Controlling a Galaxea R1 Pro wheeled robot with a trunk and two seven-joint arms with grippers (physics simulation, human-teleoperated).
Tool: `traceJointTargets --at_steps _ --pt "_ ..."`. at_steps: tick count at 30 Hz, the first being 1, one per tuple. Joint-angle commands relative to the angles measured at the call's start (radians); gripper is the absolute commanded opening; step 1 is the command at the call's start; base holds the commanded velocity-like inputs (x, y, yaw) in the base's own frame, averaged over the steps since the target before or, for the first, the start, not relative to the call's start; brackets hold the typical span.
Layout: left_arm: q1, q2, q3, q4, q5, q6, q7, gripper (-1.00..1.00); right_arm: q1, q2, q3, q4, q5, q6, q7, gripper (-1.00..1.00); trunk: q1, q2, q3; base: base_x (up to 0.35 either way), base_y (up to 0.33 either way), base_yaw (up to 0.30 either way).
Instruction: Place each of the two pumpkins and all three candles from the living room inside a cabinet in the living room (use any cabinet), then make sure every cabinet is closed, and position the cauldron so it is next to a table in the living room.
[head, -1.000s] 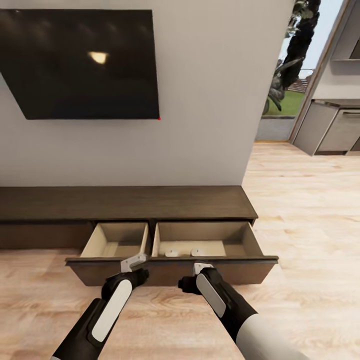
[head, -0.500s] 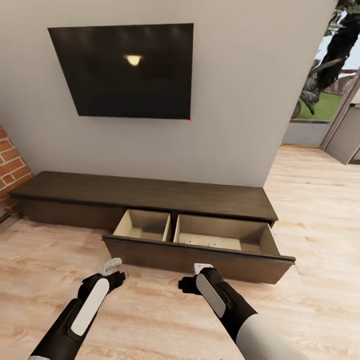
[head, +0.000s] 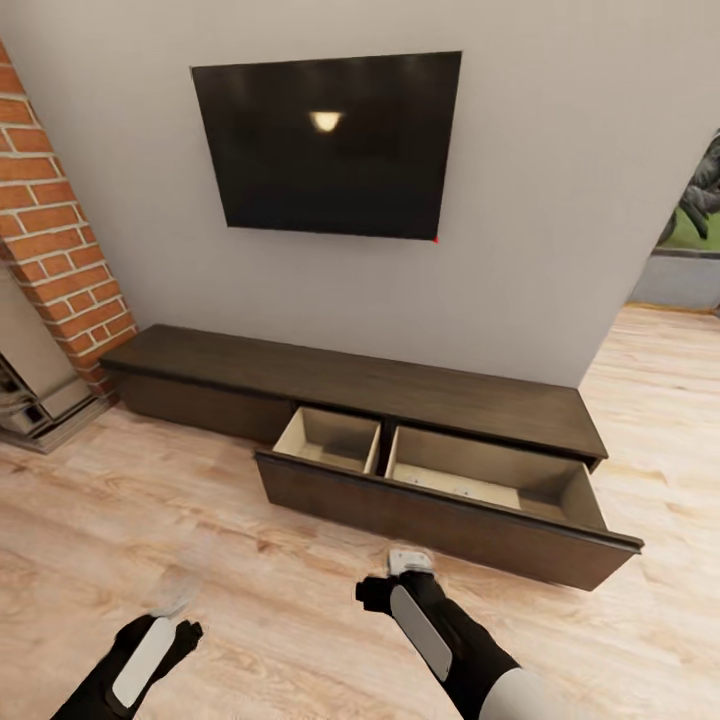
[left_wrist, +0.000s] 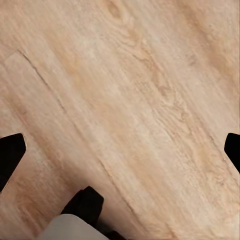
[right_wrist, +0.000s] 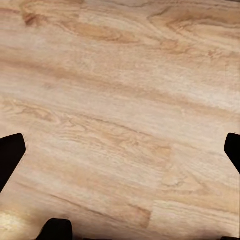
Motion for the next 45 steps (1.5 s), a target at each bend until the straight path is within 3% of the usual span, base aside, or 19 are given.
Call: traceJointTargets --at_steps 1,3,5,9,17,31,36,41,45 --pt "0.0 0.0 -0.002 0.036 0.003 -0.047 -0.004 1.0 0.015 -0.001 0.029 -0.001 -0.006 -0.034 -0.009 1.0 0.0 0.0 -0.001 -0.004 0.0 0.29" --pt "0.0 0.0 -0.007 0.091 -0.006 -0.118 -0.016 1.0 0.033 -0.001 0.085 0.002 -0.002 -0.095 -0.008 1.0 0.0 0.0 -0.001 -0.002 0.0 0.29" --pt "0.0 0.0 -0.008 0.12 -0.009 -0.147 -0.021 1.0 0.047 -0.001 0.118 0.006 -0.001 -0.129 -0.008 1.0 0.0 0.0 -0.001 -0.001 0.0 0.29" --pt "0.002 0.001 -0.008 0.16 -0.012 -0.172 -0.048 1.0 0.066 0.0 0.153 0.01 0.002 -0.171 -0.008 1.0 0.0 0.0 -0.001 0.025 0.053 0.29" --pt "0.004 0.005 -0.008 0.228 -0.013 -0.211 -0.136 1.0 0.09 -0.001 0.164 0.013 0.003 -0.198 -0.009 1.0 0.0 0.0 -0.001 0.163 0.242 0.29" --pt "0.006 0.006 -0.007 0.239 -0.003 -0.235 -0.153 1.0 0.093 -0.001 0.165 0.016 0.002 -0.227 -0.008 1.0 0.0 0.0 -0.005 0.25 0.252 0.29" --pt "0.006 0.007 0.0 0.283 -0.002 -0.236 -0.155 1.0 0.093 -0.001 0.167 0.061 0.005 -0.241 -0.008 1.0 0.0 0.0 -0.009 0.253 0.253 0.276" --pt "0.006 0.007 0.002 0.294 -0.002 -0.237 -0.155 1.0 0.093 -0.001 0.221 0.083 0.004 -0.282 -0.008 1.0 0.0 0.0 -0.013 0.255 0.25 0.269" --pt "0.006 0.007 0.002 0.295 -0.002 -0.237 -0.155 1.0 0.093 -0.001 0.233 0.085 0.003 -0.286 -0.008 1.0 0.0 0.0 -0.016 0.256 0.249 0.268"
